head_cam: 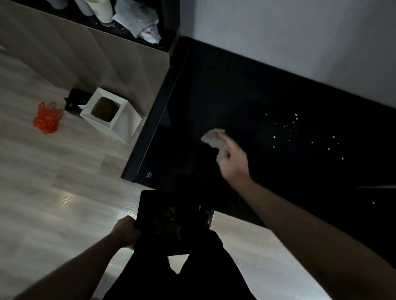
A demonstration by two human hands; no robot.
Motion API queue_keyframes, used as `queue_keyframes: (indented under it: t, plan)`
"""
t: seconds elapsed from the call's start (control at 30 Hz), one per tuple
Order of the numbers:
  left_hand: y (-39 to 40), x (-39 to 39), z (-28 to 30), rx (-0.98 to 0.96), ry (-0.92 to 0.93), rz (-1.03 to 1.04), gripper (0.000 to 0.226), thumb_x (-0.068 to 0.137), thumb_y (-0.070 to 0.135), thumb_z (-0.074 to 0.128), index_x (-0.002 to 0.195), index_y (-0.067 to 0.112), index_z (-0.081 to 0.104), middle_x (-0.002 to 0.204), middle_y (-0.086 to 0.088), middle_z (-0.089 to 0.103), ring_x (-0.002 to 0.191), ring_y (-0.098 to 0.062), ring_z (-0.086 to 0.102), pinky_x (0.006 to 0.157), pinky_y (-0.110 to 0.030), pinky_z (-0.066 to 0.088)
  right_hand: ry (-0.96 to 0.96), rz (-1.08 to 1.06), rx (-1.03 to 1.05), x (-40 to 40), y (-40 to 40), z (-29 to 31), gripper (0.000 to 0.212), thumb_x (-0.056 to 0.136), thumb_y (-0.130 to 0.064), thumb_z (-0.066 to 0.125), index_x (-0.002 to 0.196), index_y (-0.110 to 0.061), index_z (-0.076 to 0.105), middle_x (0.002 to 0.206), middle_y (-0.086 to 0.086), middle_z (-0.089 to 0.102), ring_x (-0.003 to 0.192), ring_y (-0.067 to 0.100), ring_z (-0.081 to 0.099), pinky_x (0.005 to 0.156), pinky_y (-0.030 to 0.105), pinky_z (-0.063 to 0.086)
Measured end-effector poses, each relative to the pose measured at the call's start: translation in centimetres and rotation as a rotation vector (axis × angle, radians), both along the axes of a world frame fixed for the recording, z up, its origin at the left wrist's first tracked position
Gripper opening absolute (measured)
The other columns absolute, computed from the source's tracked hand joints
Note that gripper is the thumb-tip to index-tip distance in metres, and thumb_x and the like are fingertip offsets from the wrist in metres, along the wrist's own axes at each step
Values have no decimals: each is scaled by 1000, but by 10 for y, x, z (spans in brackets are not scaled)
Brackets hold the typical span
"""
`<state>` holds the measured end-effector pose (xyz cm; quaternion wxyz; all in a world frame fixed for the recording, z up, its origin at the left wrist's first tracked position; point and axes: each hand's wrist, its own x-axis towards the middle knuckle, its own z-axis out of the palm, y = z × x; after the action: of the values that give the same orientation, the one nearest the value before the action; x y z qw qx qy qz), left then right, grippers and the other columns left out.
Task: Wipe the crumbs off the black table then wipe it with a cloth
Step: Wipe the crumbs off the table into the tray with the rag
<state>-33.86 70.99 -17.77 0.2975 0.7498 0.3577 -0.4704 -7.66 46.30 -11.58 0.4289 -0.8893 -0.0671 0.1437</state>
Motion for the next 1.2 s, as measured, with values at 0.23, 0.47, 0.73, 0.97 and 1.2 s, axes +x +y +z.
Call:
queue_keyframes:
  t: [0.23, 0.47, 0.73, 0.97, 1.2]
  plan:
    - [-17, 8, -5, 98, -20, -25, 20, 73, 18, 60, 55, 12, 57, 52, 1, 56, 67, -25, 69, 52, -25, 42, -32, -97, -151, 151, -2, -11, 46, 106, -11, 44, 150, -24, 53, 157, -1, 50, 146, 15, 45, 118, 16, 24]
    - [-35, 11, -14, 114, -29, 75, 23, 73, 15, 59, 51, 9, 55, 53, -2, 60, 54, -20, 60, 49, -24, 41, -57, 63, -341, 252, 10, -36, 53, 106, -8, 41, 159, -18, 40, 171, 8, 25, 157, 23, 26, 128, 30, 19]
    - [-47, 10, -20, 133, -36, 117, 21, 69, 15, 56, 69, 1, 71, 65, -13, 74, 62, -24, 74, 52, -32, 54, -96, 273, -585, 240, 30, -75, 64, 104, -18, 38, 165, -25, 17, 175, 5, 6, 161, 30, 3, 130, 50, 8]
    - [-53, 7, -10, 117, -28, 62, 17, 69, 15, 57, 56, 7, 64, 57, -9, 70, 62, -24, 73, 48, -25, 49, -274, 496, -378, 105, 22, -88, 58, 101, -16, 46, 158, -19, 40, 168, 4, 33, 156, 31, 27, 127, 50, 23]
    - [-58, 4, -13, 69, -59, -49, 24, 69, 20, 56, 48, 14, 47, 49, 3, 51, 66, -28, 67, 54, -25, 42, -188, 631, -168, -75, -15, -83, 64, 96, -6, 52, 157, -23, 43, 169, -3, 32, 158, 23, 23, 127, 45, 22]
